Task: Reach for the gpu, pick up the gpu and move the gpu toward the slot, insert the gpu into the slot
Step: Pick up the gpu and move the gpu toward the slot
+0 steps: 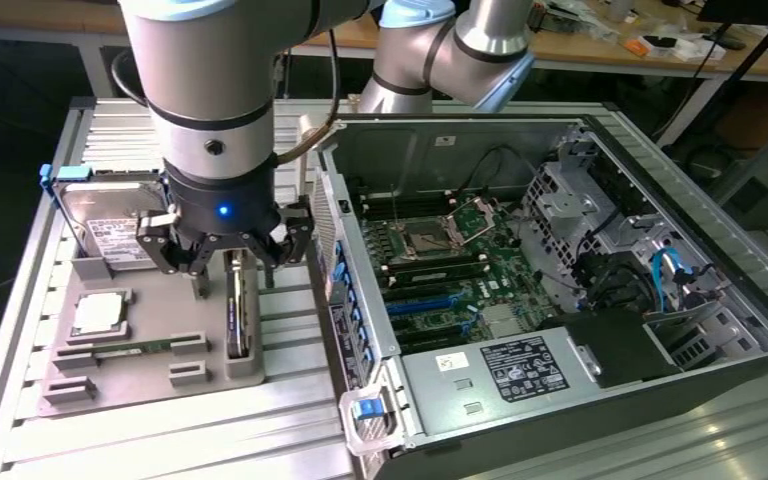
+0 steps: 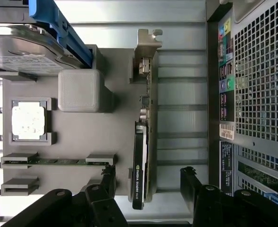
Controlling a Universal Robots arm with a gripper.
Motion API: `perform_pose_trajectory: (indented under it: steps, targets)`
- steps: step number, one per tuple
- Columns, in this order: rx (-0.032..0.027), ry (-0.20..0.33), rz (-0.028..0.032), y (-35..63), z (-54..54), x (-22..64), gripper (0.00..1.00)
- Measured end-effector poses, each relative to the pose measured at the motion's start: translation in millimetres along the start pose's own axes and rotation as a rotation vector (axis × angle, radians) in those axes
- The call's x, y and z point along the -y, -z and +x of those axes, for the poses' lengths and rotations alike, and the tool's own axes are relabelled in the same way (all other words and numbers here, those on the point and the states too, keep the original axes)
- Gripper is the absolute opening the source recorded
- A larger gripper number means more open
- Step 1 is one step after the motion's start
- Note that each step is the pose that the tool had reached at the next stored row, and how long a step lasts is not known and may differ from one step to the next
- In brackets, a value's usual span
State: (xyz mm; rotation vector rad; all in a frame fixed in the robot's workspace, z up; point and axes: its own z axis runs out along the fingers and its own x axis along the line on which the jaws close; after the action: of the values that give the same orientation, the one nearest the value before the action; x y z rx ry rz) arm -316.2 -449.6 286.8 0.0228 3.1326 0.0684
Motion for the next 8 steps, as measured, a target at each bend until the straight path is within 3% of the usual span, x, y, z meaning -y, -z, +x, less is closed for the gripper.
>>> perform_pose_trajectory:
  steps: [3,6,8]
  targets:
    - [0.0001,0.0,-0.0001,-5.6,0.2,-0.6,0.66]
    - [0.0001,0.0,0.0003,-14.9,1.9,-14.0,0.66]
    - [0.0003,0.0,0.0003,-19.1,3.9,-16.1,0.66]
